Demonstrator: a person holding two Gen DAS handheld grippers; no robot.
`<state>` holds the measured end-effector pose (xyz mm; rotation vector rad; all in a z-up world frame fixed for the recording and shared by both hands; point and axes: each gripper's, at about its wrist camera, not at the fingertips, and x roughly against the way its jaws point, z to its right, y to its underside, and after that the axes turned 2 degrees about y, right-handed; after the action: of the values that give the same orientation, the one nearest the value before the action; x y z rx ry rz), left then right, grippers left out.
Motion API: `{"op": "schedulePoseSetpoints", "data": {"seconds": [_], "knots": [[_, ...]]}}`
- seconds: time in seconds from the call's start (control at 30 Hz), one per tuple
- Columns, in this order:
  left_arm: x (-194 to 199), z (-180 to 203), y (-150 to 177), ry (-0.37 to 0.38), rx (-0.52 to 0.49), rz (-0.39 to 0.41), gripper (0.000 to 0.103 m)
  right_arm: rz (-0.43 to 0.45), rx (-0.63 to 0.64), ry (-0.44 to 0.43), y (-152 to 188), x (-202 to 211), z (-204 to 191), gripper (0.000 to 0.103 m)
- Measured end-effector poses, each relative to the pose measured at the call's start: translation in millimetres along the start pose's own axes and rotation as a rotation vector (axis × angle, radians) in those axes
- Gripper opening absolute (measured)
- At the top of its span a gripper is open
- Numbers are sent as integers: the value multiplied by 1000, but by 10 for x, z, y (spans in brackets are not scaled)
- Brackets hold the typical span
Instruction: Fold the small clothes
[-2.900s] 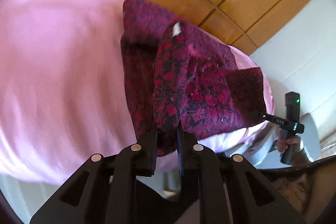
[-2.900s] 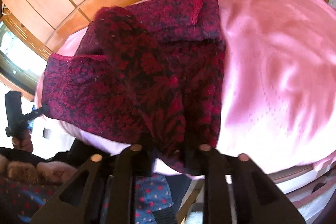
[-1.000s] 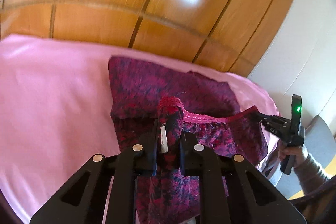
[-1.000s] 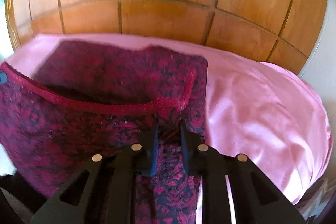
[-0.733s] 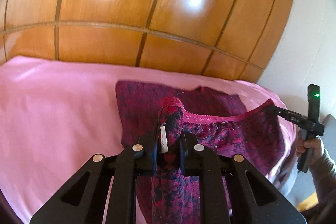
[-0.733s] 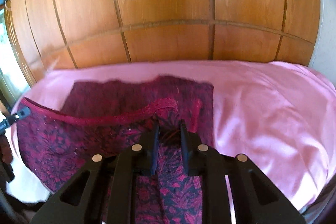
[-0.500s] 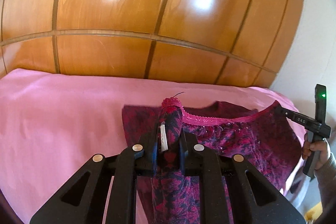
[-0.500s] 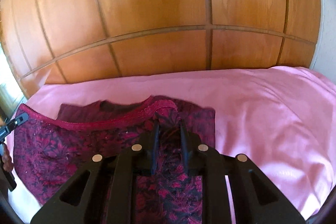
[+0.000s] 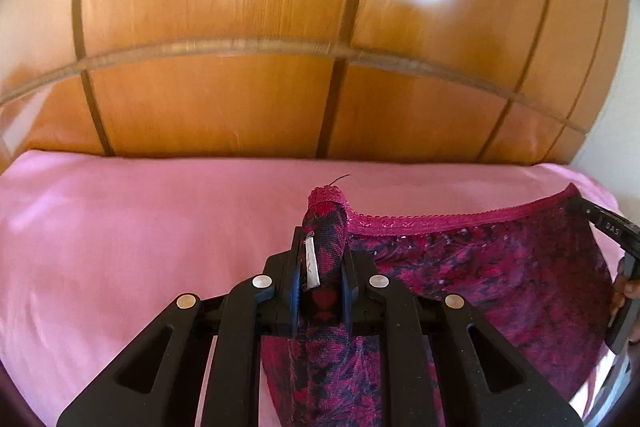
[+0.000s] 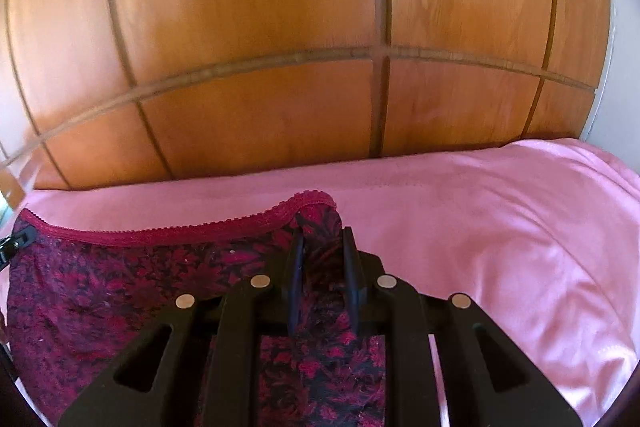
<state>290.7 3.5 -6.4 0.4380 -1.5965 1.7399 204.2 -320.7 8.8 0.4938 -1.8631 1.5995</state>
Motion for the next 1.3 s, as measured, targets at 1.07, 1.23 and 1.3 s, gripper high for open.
{"op": "schedulePoseSetpoints", "data": {"seconds": [1.07, 1.23, 1.3], "knots": [[1191, -286, 1819, 291, 277, -103, 48, -93, 28, -266, 1226, 895, -311, 76], [1198, -271, 2061, 338, 329, -107, 48, -81, -101, -176, 1342, 1119, 189, 76], [1145, -280, 2076, 356, 355, -101, 48, -88, -147, -136, 1404, 1218, 431, 76]]}}
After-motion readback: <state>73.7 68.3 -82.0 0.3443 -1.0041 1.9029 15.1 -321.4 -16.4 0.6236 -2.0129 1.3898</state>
